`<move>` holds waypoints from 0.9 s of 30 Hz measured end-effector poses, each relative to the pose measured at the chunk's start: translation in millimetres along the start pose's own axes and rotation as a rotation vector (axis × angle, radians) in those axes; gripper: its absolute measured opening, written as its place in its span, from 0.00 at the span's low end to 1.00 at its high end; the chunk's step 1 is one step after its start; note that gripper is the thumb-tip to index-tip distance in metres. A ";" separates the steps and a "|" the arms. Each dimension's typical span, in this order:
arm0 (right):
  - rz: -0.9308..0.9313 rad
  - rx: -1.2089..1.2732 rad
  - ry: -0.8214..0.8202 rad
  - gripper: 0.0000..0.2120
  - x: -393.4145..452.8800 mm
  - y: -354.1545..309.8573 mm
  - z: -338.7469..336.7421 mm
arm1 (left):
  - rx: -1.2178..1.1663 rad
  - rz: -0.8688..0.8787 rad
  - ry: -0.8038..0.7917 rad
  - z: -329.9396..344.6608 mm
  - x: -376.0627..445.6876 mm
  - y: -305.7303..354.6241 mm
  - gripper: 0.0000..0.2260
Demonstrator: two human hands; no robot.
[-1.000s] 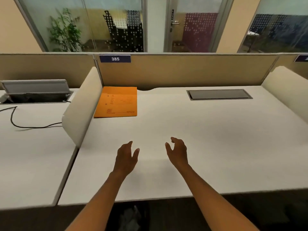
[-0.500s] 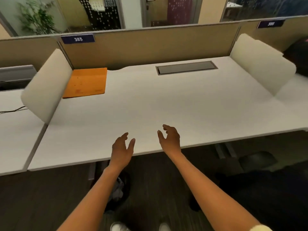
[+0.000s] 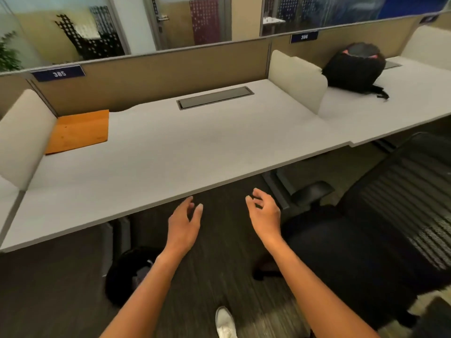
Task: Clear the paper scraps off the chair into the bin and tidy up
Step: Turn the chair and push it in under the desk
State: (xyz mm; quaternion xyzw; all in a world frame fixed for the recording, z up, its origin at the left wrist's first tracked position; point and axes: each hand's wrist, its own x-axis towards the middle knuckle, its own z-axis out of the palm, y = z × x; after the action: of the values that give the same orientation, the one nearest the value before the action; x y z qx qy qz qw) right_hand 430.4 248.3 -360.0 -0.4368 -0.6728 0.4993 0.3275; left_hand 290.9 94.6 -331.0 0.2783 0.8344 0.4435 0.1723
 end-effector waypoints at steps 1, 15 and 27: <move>0.005 0.013 0.026 0.19 -9.9 2.2 -13.3 | -0.021 0.011 -0.010 5.7 -11.4 4.4 0.22; 0.006 -0.010 0.344 0.18 -158.4 33.1 -272.6 | -0.305 0.182 -0.304 156.0 -180.1 115.7 0.19; 0.089 -0.144 0.622 0.21 -134.9 74.0 -520.6 | -0.294 0.272 -0.583 339.1 -237.6 229.5 0.20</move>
State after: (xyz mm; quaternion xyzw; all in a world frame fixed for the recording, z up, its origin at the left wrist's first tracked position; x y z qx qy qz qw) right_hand 960.7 334.6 -282.2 -0.6193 -0.5543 0.3069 0.4637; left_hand 730.4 270.0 -315.1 0.4741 0.6325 0.4799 0.3805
